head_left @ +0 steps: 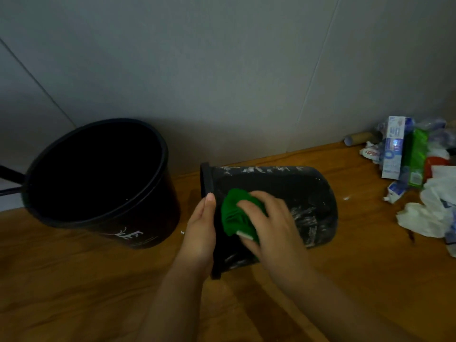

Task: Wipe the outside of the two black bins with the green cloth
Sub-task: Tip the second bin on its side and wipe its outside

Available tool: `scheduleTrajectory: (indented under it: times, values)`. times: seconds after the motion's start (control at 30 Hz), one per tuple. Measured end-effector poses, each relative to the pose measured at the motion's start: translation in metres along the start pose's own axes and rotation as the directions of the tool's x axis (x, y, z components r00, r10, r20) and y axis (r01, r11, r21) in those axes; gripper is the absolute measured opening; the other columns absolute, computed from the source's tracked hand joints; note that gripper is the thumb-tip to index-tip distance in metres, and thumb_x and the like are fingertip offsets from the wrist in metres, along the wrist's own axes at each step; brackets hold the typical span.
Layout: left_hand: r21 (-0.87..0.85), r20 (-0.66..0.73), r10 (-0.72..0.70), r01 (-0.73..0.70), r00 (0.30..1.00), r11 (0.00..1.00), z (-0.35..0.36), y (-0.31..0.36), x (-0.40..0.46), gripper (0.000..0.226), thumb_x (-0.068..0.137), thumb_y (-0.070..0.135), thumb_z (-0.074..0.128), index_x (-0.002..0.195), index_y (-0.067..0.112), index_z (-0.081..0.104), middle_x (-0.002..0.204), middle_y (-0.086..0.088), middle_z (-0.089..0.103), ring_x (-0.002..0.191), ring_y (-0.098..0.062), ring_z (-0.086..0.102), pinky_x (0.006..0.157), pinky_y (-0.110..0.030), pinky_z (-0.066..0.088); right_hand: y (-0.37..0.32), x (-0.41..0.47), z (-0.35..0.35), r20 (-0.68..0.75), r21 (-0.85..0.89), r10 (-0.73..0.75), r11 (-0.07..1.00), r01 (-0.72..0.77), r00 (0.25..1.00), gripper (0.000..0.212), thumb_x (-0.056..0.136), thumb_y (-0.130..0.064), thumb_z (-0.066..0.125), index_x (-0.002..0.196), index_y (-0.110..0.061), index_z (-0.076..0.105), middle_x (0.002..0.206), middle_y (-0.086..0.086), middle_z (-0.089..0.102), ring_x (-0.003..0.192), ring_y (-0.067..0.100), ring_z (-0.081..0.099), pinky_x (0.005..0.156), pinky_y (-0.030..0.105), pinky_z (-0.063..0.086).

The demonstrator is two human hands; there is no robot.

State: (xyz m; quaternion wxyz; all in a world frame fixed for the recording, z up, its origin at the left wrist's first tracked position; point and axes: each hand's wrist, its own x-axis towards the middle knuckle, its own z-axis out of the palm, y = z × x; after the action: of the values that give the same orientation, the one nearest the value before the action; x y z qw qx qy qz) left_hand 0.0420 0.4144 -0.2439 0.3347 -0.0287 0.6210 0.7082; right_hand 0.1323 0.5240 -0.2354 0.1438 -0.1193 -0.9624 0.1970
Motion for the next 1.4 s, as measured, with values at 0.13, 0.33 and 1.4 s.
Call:
scheduleTrajectory:
  times: [0.13,0.33,1.4]
  values:
    - [-0.045,0.009,-0.010,0.010,1.000,0.999,-0.002,0.001,0.004,0.049,0.105,0.043,0.035,0.121,0.006,0.064,0.116,-0.026,0.067,0.109,-0.039,0.066,0.101,-0.058,0.047,0.001,0.003,0.008,0.007,-0.007,-0.124,0.992,0.124,0.992,0.064,0.071,-0.027,0.075,0.131,-0.022,0.053,0.135,0.005,0.050,0.122,0.021,0.042,0.100,0.031,0.038]
    - [-0.059,0.047,-0.044,0.047,0.998,0.997,-0.005,0.000,0.010,0.046,0.103,0.051,0.035,0.130,0.024,0.060,0.119,-0.013,0.071,0.108,-0.032,0.069,0.095,-0.054,0.053,0.026,0.009,0.005,-0.084,-0.019,-0.003,1.000,0.002,0.996,0.067,0.070,-0.019,0.081,0.132,-0.016,0.056,0.134,0.007,0.052,0.123,0.024,0.044,0.100,0.040,0.046]
    - [-0.061,-0.043,0.092,-0.094,0.995,0.994,-0.012,-0.016,-0.003,0.033,0.104,0.033,0.043,0.104,0.017,0.072,0.106,-0.015,0.072,0.101,-0.032,0.069,0.086,-0.047,0.053,0.012,0.011,0.012,-0.023,-0.102,-0.156,0.983,0.153,0.988,0.070,0.065,-0.023,0.082,0.130,-0.021,0.057,0.135,0.004,0.054,0.122,0.025,0.050,0.100,0.034,0.038]
